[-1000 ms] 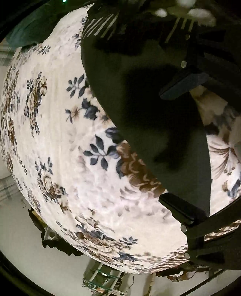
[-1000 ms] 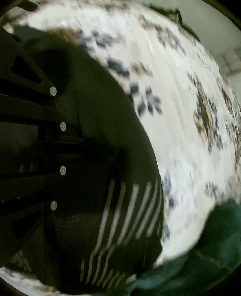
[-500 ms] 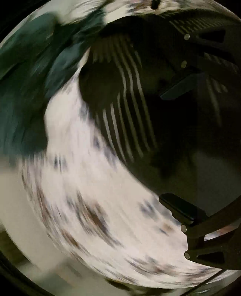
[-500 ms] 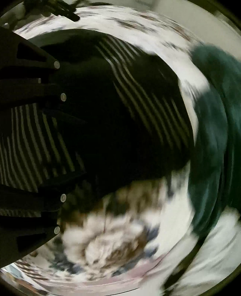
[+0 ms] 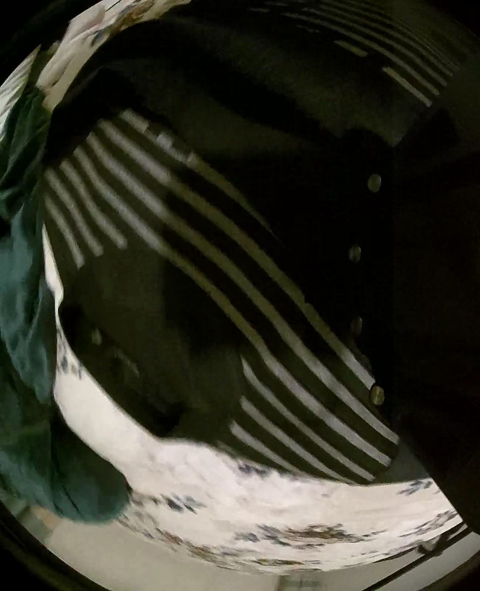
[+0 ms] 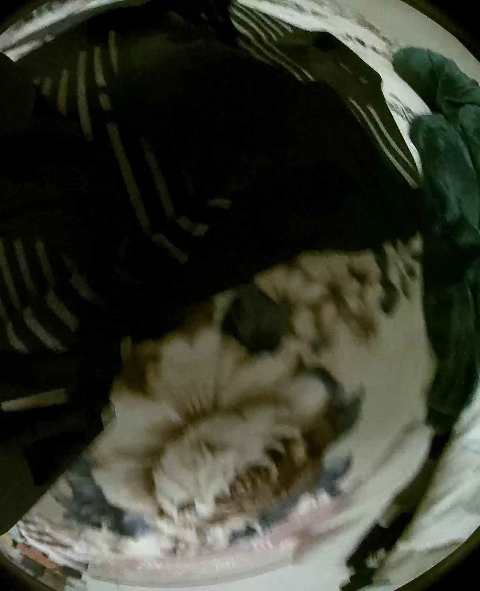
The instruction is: Fold small clothes
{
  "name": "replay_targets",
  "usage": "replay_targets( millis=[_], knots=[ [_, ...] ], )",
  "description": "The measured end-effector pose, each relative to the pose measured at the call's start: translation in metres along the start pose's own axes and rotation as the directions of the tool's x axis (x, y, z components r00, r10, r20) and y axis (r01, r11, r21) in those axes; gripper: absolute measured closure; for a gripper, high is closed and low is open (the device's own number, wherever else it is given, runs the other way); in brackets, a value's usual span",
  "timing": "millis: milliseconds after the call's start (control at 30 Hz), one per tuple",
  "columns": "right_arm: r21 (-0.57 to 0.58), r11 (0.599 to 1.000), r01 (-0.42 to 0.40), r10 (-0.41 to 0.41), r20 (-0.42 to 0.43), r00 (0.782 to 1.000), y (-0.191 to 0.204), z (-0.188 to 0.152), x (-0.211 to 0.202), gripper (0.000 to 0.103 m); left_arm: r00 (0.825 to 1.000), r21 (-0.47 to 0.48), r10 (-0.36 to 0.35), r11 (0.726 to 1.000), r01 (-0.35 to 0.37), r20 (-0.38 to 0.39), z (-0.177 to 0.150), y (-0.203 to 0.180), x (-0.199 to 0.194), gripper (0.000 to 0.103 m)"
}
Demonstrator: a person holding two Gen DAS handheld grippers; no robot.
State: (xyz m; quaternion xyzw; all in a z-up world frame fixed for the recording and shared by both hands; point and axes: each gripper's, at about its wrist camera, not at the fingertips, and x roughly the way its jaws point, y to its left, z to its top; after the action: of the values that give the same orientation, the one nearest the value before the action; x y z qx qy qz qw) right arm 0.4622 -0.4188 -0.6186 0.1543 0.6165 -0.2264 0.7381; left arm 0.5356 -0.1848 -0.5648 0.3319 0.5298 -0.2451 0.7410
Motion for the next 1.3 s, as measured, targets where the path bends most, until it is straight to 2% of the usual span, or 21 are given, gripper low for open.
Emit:
replay_targets(
  millis=[133,167,233,300,333,367,400,433,533,600,633,667,700,733,767,833,1000,1167,1200,1267,1300],
  knots=[
    [0.132,0.99,0.058,-0.055,-0.024,0.998,-0.055,0.01,0.003,0.102,1.0,-0.17,0.009,0.985,-0.012,-0.019,-0.003,0.044,-0.008,0.103],
    [0.157,0.985,0.068,-0.058,-0.065,0.996,-0.065,0.014,0.01,0.102,0.999,-0.208,-0.044,0.977,0.04,-0.011,0.001,0.052,-0.011,0.102],
    [0.228,0.973,0.015,0.013,-0.117,0.993,-0.087,0.016,0.01,0.1,0.977,-0.259,-0.21,0.942,0.213,0.038,0.011,0.057,-0.021,0.1],
    [0.301,0.947,-0.11,0.14,-0.079,0.987,-0.099,0.015,-0.006,0.091,0.948,-0.214,-0.312,0.923,0.319,0.068,0.024,0.045,-0.026,0.081],
    [0.337,0.923,-0.185,0.212,-0.044,0.976,-0.105,0.013,-0.017,0.073,0.931,-0.175,-0.358,0.914,0.366,0.072,0.036,0.03,-0.026,0.056],
    [0.366,0.893,-0.261,0.285,-0.01,0.959,-0.105,0.011,-0.023,0.064,0.922,-0.15,-0.381,0.909,0.388,0.074,0.044,0.018,-0.025,0.041],
    [0.392,0.856,-0.337,0.36,0.015,0.933,-0.104,0.007,-0.026,0.052,0.908,-0.122,-0.412,0.9,0.418,0.072,0.053,0.005,-0.023,0.041],
    [0.417,0.805,-0.422,0.452,0.029,0.892,-0.099,0.006,-0.023,0.048,0.9,-0.097,-0.433,0.895,0.436,0.059,0.066,-0.007,-0.017,0.041],
    [0.478,0.716,-0.51,0.569,0.024,0.822,-0.083,0.008,0.003,0.048,0.869,-0.039,-0.494,0.869,0.493,-0.005,0.097,-0.047,0.0,0.041],
    [0.531,0.648,-0.546,0.621,0.048,0.783,-0.074,0.006,0.022,0.049,0.825,-0.037,-0.563,0.826,0.562,-0.049,0.11,-0.066,0.008,0.041],
    [0.545,0.631,-0.553,0.629,0.058,0.775,-0.067,0.002,0.026,0.063,0.809,-0.044,-0.583,0.813,0.581,-0.075,0.116,-0.077,0.015,0.042],
    [0.548,0.645,-0.532,0.608,0.053,0.792,-0.053,-0.003,0.03,0.076,0.813,-0.042,-0.578,0.816,0.576,-0.073,0.118,-0.084,0.016,0.066],
    [0.54,0.684,-0.491,0.569,0.027,0.822,-0.05,-0.003,0.03,0.1,0.816,-0.035,-0.574,0.819,0.573,-0.07,0.121,-0.088,0.019,0.091],
    [0.523,0.704,-0.481,0.553,0.022,0.833,-0.032,-0.009,0.026,0.1,0.821,-0.035,-0.566,0.824,0.565,-0.078,0.121,-0.091,0.02,0.096],
    [0.497,0.725,-0.476,0.536,0.026,0.844,-0.027,-0.01,0.018,0.1,0.817,-0.042,-0.572,0.82,0.571,-0.065,0.122,-0.09,0.019,0.096],
    [0.452,0.764,-0.46,0.506,0.022,0.862,-0.024,-0.012,0.007,0.1,0.836,-0.05,-0.548,0.836,0.547,-0.021,0.123,-0.081,0.015,0.097],
    [0.444,0.803,-0.397,0.452,-0.021,0.892,-0.043,-0.031,0.009,0.1,0.862,-0.158,-0.506,0.851,0.502,0.014,0.122,-0.034,0.025,0.097],
    [0.396,0.85,-0.347,0.412,-0.09,0.907,-0.044,-0.036,0.015,0.1,0.846,-0.19,-0.533,0.832,0.522,-0.01,0.122,-0.023,0.032,0.092],
    [0.371,0.867,-0.332,0.392,-0.095,0.915,-0.043,-0.034,0.01,0.091,0.843,-0.206,-0.538,0.826,0.524,-0.013,0.12,-0.022,0.03,0.092],
    [0.309,0.905,-0.291,0.334,-0.094,0.938,-0.041,-0.034,-0.004,0.054,0.846,-0.235,-0.532,0.818,0.525,0.04,0.11,-0.013,0.016,0.09],
    [0.265,0.935,-0.237,0.268,-0.089,0.959,-0.037,-0.034,-0.013,0.025,0.86,-0.249,-0.503,0.825,0.507,0.085,0.102,-0.008,0.005,0.09]
  ],
)
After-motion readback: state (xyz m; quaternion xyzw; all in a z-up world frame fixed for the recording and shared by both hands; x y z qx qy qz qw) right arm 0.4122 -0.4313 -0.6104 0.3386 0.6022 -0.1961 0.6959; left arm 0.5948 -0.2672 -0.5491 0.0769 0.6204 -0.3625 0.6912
